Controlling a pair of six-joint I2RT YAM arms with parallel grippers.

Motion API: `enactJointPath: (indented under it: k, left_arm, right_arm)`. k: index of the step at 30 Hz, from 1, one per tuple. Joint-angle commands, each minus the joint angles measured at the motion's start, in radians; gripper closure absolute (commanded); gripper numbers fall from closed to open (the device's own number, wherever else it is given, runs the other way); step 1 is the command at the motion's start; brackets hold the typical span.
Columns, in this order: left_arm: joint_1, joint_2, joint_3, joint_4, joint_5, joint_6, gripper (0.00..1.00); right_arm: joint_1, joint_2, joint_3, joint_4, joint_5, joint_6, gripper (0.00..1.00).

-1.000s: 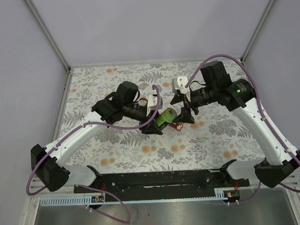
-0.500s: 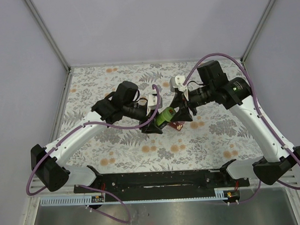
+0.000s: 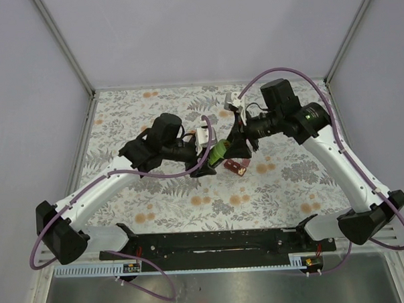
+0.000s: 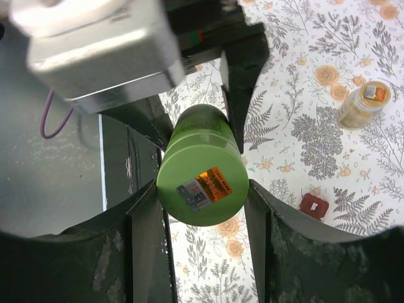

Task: Sort the pills into containers
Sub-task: Screw the lid of the pill bottle onto the pill bottle.

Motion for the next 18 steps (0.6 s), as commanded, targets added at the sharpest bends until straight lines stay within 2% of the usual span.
enactJointPath:
  k: [1, 4, 9, 18]
  left_arm:
    - [0.003, -0.062, -0.006, 0.199, -0.215, -0.054, 1.0]
    - [0.001, -0.074, -0.009, 0.236, -0.324, -0.065, 1.0]
    - [-0.005, -0.08, 0.001, 0.27, -0.488, -0.091, 1.0]
    - [-0.078, -0.071, 0.011, 0.292, -0.761, -0.034, 1.0]
  right_arm:
    - [0.01, 0.004, -0.05, 0.123, 0.024, 0.234, 0.82]
    - [0.01, 0.03, -0.057, 0.173, 0.057, 0.348, 0.85]
    - [0.01, 0.086, -0.053, 0.238, 0.086, 0.53, 0.85]
    - [0.004, 0.201, 0.016, 0.249, 0.077, 0.681, 0.85]
